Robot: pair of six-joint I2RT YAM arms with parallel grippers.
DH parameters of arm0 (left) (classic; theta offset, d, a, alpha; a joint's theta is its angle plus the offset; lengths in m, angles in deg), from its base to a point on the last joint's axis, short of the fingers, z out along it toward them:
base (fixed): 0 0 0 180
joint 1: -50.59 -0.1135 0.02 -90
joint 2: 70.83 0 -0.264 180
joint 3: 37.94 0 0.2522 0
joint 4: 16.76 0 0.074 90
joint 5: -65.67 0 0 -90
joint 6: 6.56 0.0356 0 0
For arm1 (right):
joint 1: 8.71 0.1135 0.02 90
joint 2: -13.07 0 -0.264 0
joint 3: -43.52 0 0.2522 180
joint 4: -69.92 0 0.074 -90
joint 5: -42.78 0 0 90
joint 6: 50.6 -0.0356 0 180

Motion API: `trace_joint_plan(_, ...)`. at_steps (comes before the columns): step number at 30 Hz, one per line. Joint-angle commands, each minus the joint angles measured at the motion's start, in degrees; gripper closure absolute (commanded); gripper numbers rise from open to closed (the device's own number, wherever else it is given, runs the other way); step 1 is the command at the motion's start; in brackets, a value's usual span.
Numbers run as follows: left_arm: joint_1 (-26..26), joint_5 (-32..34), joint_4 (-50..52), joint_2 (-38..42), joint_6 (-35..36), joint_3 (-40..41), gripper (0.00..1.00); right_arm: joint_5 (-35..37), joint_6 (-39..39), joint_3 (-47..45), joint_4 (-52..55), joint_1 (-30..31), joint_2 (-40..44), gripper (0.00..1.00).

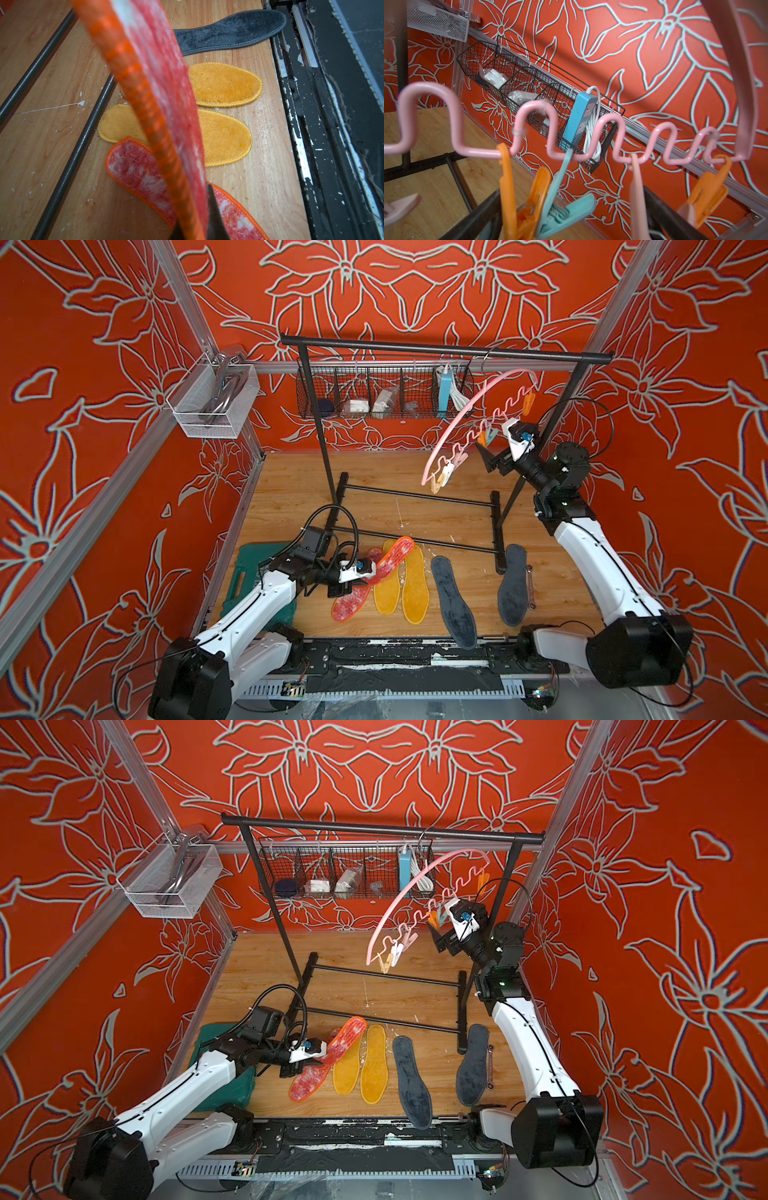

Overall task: Take the shoe insoles off the hanger
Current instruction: Adjust the clothesline at the center of the board.

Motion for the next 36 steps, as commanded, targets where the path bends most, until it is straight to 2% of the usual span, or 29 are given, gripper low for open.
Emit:
trace_joint_plan(1,-0.21,-1.65,0.05,0.67,1.02,0.55,1.0,-4.08,1.9,0.69,-2.02,-0.98,0.77,0.0)
trace_joint_plan(3,-0.23,-1.65,-0.03,0.65,1.07,0.61,1.0,-6.31,3.56,0.85,-1.71,-1.07,0.93,0.0)
trace_joint_plan(6,-0.25,-1.65,-0.06,0.63,1.24,0.62,1.0,-5.93,6.18,2.09,0.01,-1.15,0.68,0.0)
trace_joint_plan(11,-0.29,-1.91,-0.04,0.64,1.26,0.49,1.0,-6.25,14.79,6.61,7.47,-1.31,-1.31,0.0)
trace_joint_plan(15,-0.3,-1.74,-0.03,2.95,1.2,0.71,1.0,-8.67,23.51,10.04,14.9,-1.33,-2.4,0.0)
trace_joint_plan(18,-0.43,-1.73,-0.05,3.21,1.11,1.01,1.0,-10.62,32.91,10.83,20.92,-1.33,-2.27,0.01)
trace_joint_plan(22,-0.38,-1.83,0.14,3.34,1.06,0.97,1.0,-6.86,43.44,9.5,26.87,-1.16,-1.56,0.0)
trace_joint_plan(24,-0.38,-1.98,0.14,3.44,0.98,1.02,1.0,-3.53,46.46,6.63,25.79,-1.18,-0.33,0.0)
trace_joint_plan(27,-0.51,-2.22,0.05,3.27,1.11,1.05,1.0,1.02,49.27,0.72,18.17,-1.19,1.42,0.0)
trace_joint_plan(29,-0.47,-2.6,-0.08,3.01,1.08,0.97,1.0,1.41,50.93,-1.37,14.49,-1.07,1.94,0.0)
trace_joint_plan(36,-0.47,-2.8,0.14,2.72,1.03,0.65,1.0,0.61,48.55,-2.51,7.17,-1.09,2.42,0.0)
